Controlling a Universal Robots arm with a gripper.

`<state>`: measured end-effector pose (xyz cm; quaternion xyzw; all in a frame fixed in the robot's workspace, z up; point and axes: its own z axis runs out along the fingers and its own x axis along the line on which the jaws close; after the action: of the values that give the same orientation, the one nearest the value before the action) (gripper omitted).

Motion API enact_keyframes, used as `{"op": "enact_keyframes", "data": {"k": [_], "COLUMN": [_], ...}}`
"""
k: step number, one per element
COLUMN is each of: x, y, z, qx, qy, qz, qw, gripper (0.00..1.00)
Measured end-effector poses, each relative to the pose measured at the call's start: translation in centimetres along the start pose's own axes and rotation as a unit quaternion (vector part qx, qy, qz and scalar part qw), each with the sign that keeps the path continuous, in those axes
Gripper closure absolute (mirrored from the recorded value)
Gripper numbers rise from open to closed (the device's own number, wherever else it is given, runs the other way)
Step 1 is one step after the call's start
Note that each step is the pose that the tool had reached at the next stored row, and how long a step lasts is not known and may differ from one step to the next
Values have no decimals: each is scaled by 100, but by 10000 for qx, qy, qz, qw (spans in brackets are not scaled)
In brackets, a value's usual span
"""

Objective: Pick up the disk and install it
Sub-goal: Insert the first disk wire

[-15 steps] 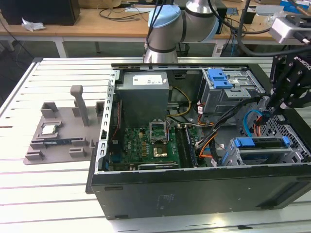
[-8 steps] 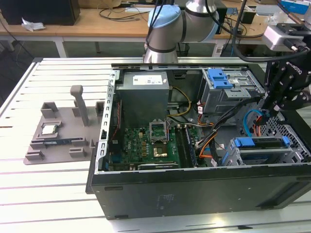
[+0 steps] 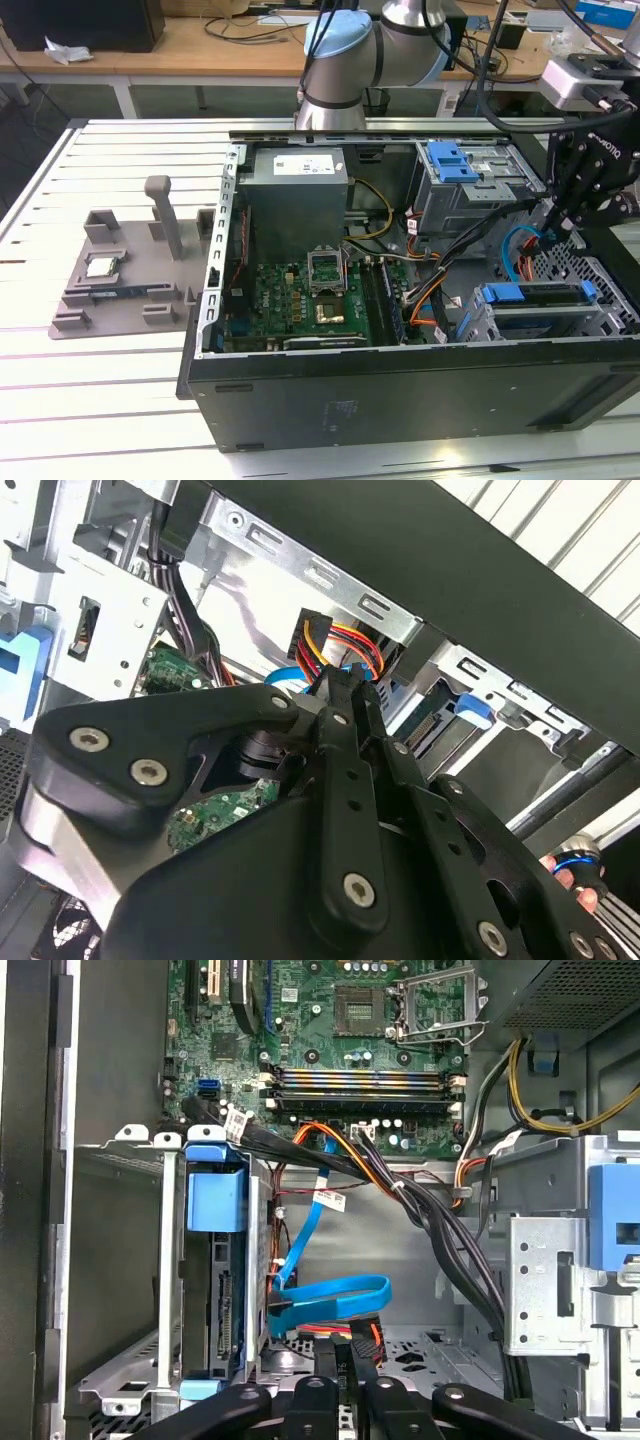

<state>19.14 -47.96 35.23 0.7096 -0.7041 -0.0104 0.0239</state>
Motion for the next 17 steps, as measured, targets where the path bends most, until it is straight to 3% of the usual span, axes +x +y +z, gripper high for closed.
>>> {"op": "enact_keyframes", "data": {"k": [4, 10, 14, 17], "x": [48, 338, 442, 453], "y": [3, 55, 78, 82], "z": [2, 20, 42, 74], "qx": [0, 0, 0, -1], "qy": [0, 1, 65, 78], "qz": [1, 0, 3, 8], "qw": [10000, 10000, 10000, 10000], "gripper": [83, 83, 83, 83]}}
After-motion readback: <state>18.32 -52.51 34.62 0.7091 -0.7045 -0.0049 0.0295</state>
